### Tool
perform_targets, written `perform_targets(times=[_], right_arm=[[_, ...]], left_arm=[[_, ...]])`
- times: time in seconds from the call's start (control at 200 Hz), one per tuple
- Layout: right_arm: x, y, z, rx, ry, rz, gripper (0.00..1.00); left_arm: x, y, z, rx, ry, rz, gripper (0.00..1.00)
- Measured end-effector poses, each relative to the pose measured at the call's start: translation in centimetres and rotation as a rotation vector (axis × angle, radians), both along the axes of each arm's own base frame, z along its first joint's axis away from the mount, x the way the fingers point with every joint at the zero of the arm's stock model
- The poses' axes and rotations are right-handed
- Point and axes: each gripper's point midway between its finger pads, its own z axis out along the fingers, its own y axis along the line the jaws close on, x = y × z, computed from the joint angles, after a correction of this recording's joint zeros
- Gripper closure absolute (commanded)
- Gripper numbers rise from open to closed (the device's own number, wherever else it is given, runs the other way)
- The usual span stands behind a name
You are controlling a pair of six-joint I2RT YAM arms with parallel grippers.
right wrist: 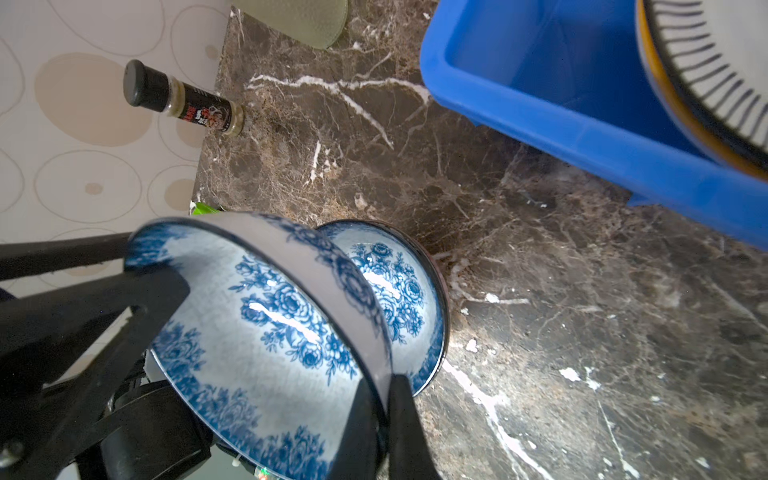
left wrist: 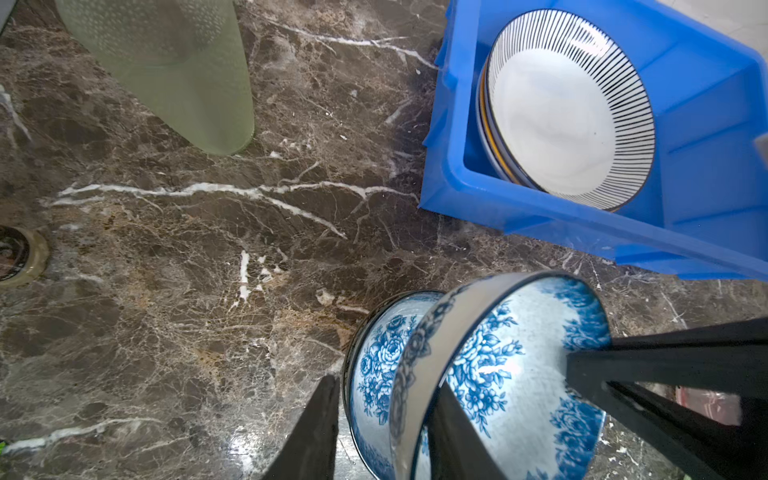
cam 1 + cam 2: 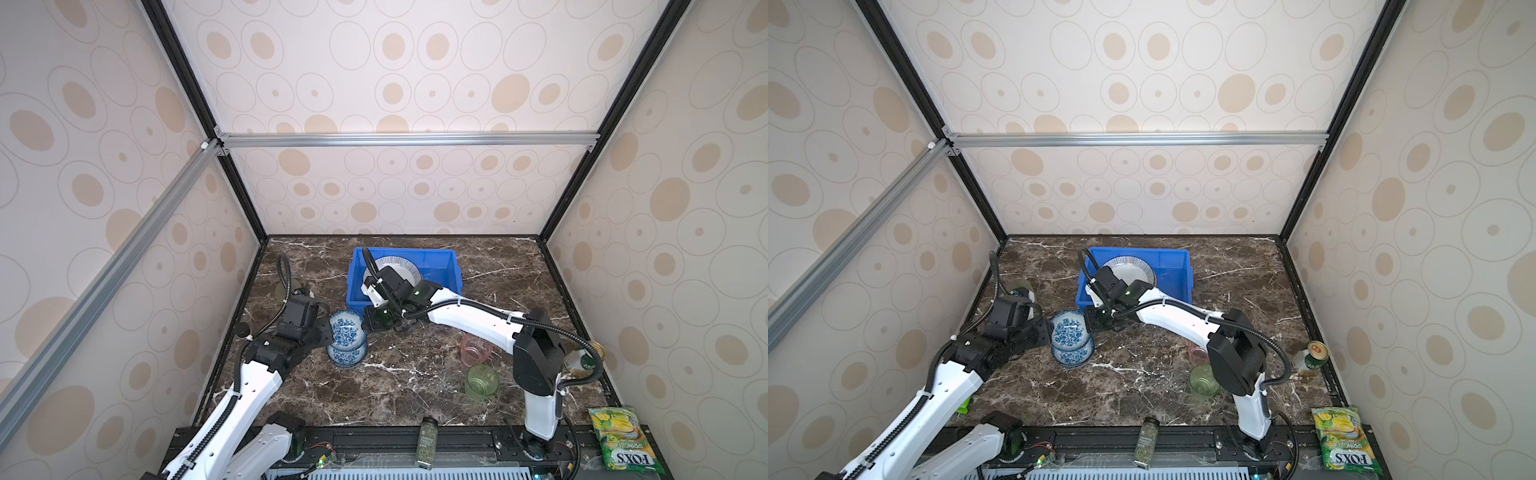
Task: Place the mixed dishes into the plastic bin
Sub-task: 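Lift the top floral bowl into the bin with the right gripper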
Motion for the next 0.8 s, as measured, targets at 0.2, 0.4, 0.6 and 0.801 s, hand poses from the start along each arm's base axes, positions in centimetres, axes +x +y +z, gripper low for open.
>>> perform_targets(times=[0.2,0.4,0.6,0.801], right_arm=[[1.6,-0.1,2.8,0.028,-0.078,-0.003,1.00],[3.5,-1.9,4.4,0.006,-0.128,-0.039,1.00],[5.3,-5.1,3.2,-0.079,-0.107,-0.102,1.00],[6.3,-6.5,3.2,-0.100,-0.101,-0.125,1.00]], left_arm=[[0.5,0.2,3.2,-0.034,-0.089,0.033,0.65],[1.4,0.5,6.3,-0.074,-0.191,0.068,0.64],[1.8,1.0,7.0,-0.090,-0.224,0.095,0.63],[2.1,0.8,7.0,-0.096,-0.223,0.091,0.64]])
